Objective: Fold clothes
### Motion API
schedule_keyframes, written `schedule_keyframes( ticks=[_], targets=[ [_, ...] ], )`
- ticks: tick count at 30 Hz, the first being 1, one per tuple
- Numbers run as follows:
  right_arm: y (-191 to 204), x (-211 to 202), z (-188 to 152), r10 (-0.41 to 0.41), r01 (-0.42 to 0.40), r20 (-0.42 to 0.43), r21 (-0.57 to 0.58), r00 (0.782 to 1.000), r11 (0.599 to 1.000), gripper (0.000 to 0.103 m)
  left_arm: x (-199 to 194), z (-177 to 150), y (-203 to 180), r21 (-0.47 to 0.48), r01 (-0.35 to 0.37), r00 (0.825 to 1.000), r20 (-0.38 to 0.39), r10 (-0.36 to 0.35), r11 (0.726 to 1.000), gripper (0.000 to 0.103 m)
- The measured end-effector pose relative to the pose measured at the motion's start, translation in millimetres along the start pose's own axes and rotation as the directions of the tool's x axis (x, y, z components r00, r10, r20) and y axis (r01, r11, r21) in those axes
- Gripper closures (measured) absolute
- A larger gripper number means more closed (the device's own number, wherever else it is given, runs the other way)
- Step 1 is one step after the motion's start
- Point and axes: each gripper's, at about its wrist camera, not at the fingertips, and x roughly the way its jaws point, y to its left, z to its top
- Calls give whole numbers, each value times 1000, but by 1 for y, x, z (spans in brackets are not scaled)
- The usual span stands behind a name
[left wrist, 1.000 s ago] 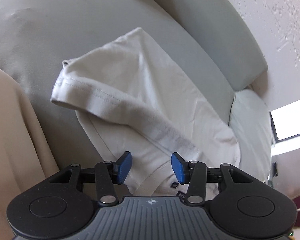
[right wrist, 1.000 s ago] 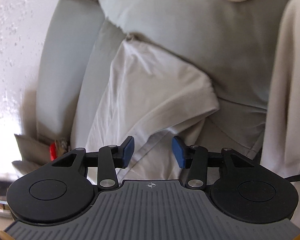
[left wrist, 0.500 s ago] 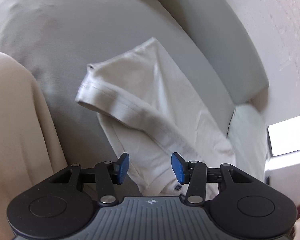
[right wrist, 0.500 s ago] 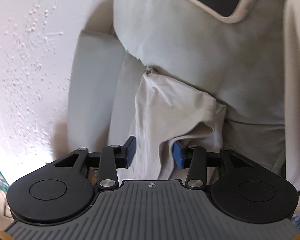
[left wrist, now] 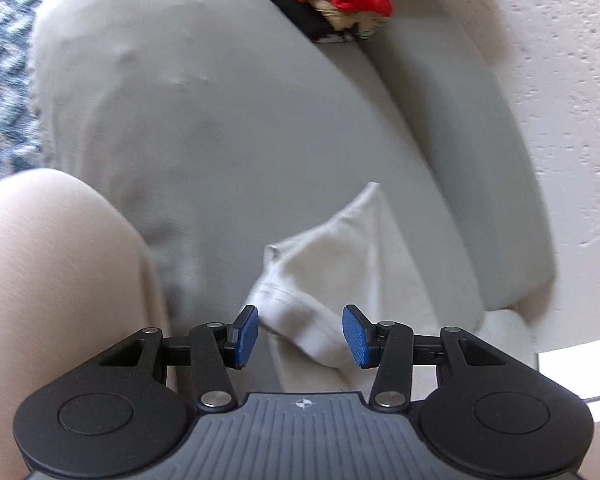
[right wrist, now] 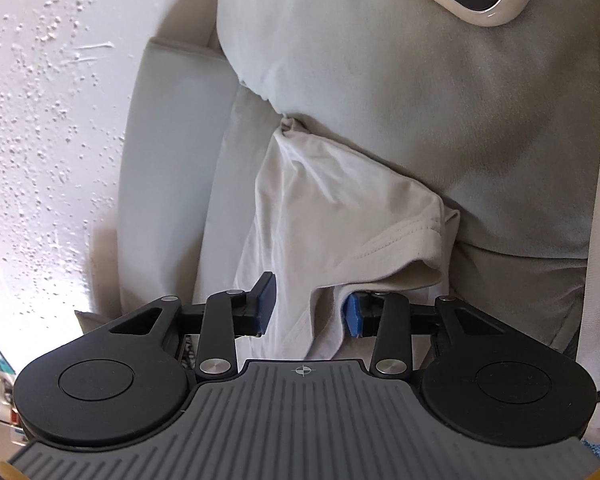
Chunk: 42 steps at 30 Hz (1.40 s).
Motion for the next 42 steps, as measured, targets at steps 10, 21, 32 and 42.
schedule_keyframes(
  ticks=[10, 21, 32, 42],
  targets=[
    [-2, 1, 2, 5, -5, 1, -13, 1000, 1000, 61, 30, 5, 8, 19, 2, 998, -57, -1, 1000, 59],
    [-6, -8, 7, 18, -18, 37, -8, 999, 1000, 85, 33, 5, 29, -154, 104, 994, -16, -108, 983, 92],
    [35, -35, 10, -102, 106, 54, -76, 993, 991, 102, 19, 34, -2, -91, 136, 981, -127, -147, 987, 98],
    [37, -40, -9, -351, 336, -5, -284, 936, 898, 101, 50, 45, -30, 257, -59, 961, -248, 125, 965, 96]
  ],
)
